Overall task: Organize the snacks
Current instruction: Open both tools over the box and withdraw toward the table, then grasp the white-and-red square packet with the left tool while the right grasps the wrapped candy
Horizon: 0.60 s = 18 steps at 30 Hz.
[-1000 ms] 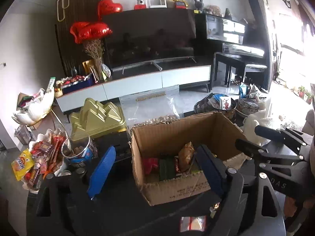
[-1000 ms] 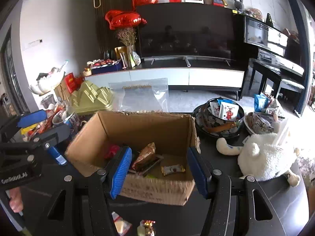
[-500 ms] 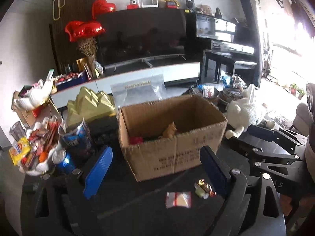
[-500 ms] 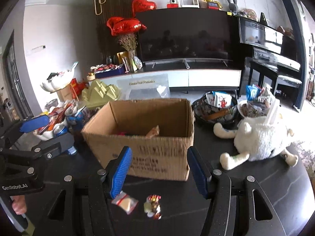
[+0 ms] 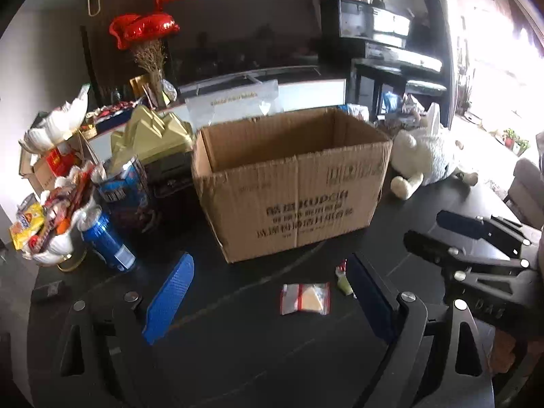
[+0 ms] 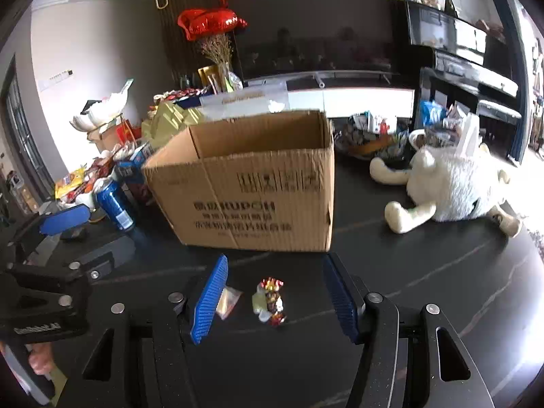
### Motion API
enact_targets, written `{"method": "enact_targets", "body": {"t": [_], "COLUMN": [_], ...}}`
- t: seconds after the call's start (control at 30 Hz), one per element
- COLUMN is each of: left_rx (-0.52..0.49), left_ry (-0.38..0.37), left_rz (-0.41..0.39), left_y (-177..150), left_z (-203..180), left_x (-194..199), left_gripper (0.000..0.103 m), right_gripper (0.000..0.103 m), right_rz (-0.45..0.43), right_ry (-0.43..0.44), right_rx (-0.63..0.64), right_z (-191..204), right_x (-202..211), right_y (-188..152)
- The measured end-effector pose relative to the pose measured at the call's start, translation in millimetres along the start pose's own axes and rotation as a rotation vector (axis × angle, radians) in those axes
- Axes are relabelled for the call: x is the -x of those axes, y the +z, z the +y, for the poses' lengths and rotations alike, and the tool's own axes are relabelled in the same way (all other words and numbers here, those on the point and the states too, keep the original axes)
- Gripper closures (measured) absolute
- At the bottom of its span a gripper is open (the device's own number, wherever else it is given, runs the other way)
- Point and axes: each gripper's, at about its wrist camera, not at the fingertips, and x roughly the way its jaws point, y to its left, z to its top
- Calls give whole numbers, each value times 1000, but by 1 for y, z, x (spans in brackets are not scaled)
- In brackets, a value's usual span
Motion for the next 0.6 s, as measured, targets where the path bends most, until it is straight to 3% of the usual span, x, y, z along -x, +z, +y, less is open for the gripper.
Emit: {"method": "enact_targets", "body": {"t": [0.17, 0.33, 0.6], "left_rx": [50, 85, 61], "left_ry": [-35, -63, -83], "left_rz": [59, 105, 160], "left_y": [-18, -33, -52], "left_z": [3, 3, -11], "left_x": [-21, -43, -77], "left_gripper": [12, 12, 15], "right_gripper": [44, 44, 49], "right_rz": [0, 44, 101], "right_ry": [7, 27, 66], "right_rx": [-65, -29, -30], "right_z": [-7, -4, -15], "right_x": [-11, -33, -64], "right_y": [-11, -24, -42]}}
